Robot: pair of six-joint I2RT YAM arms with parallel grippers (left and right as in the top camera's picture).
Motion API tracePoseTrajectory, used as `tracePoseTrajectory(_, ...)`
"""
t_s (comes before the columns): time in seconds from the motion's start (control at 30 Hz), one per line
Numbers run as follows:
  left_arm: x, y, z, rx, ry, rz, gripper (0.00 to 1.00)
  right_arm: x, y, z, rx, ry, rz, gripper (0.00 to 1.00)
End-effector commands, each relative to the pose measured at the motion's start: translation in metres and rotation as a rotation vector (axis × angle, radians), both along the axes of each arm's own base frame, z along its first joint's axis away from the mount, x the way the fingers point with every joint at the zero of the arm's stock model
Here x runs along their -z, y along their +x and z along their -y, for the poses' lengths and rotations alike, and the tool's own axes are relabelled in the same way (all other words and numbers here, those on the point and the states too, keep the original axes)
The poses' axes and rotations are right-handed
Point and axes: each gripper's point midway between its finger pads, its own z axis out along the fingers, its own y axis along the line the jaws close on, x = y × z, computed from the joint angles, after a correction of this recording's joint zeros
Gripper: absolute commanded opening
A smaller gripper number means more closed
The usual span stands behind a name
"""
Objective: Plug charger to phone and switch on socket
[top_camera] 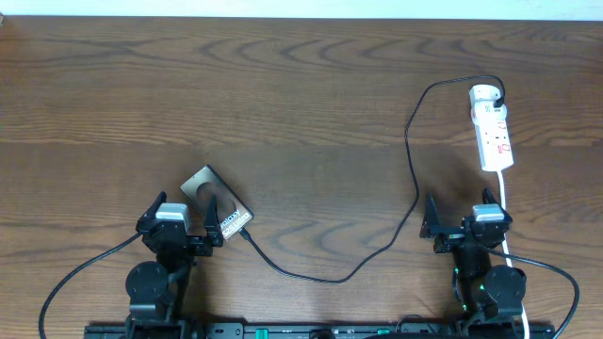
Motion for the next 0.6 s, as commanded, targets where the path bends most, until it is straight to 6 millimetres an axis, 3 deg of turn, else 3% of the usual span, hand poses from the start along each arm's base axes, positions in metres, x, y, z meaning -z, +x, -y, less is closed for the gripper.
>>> tracePoseTrajectory(0.0, 0.0131, -0.0011, 0.0027, 0.016, 0.0, -0.036, 0.9, 0.0002, -0.0002, 0.001, 0.009, 0.016, -0.001, 0.99)
tracePoseTrajectory(0.57, 0.0132, -0.0012, 0.0027, 0.016, 0.0, -0.037, 0.89, 0.0002, -0.0002, 0.001, 0.009, 0.017, -0.001, 0.99)
